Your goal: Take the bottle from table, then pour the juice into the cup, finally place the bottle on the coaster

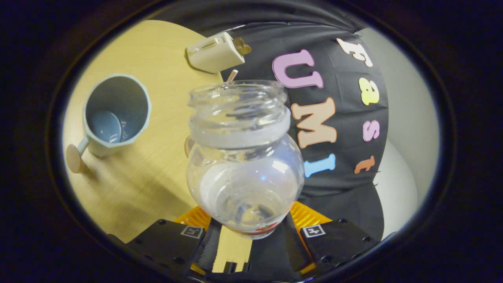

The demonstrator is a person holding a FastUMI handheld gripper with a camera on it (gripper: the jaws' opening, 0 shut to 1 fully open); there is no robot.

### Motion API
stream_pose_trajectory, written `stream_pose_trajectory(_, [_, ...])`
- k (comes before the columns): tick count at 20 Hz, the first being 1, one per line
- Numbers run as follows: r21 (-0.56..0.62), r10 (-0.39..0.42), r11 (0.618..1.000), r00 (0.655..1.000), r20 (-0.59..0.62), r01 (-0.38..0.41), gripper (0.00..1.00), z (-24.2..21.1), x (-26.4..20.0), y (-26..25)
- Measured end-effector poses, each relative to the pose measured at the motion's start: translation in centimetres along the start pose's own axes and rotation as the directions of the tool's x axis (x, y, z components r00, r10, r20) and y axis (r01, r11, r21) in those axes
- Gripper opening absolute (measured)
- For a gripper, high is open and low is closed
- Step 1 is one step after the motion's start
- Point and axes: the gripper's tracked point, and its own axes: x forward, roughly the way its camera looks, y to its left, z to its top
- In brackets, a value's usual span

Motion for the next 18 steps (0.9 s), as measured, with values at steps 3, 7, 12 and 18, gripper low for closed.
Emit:
stream_pose_trajectory(3, [-0.075, -0.022, 0.997, 1.000, 0.018, 0.024, 0.76, 0.2, 0.4, -0.2])
stream_pose_trajectory(7, [-0.109, -0.026, 0.994, 0.999, 0.040, 0.030, 0.76, 0.7, 0.9, -0.3])
stream_pose_trajectory(12, [-0.147, -0.025, 0.988, 0.997, 0.068, 0.035, 0.76, 1.5, 1.1, -0.6])
stream_pose_trajectory(18, [-0.225, -0.027, 0.973, 0.993, 0.118, 0.054, 0.76, 2.0, 0.9, -0.8])
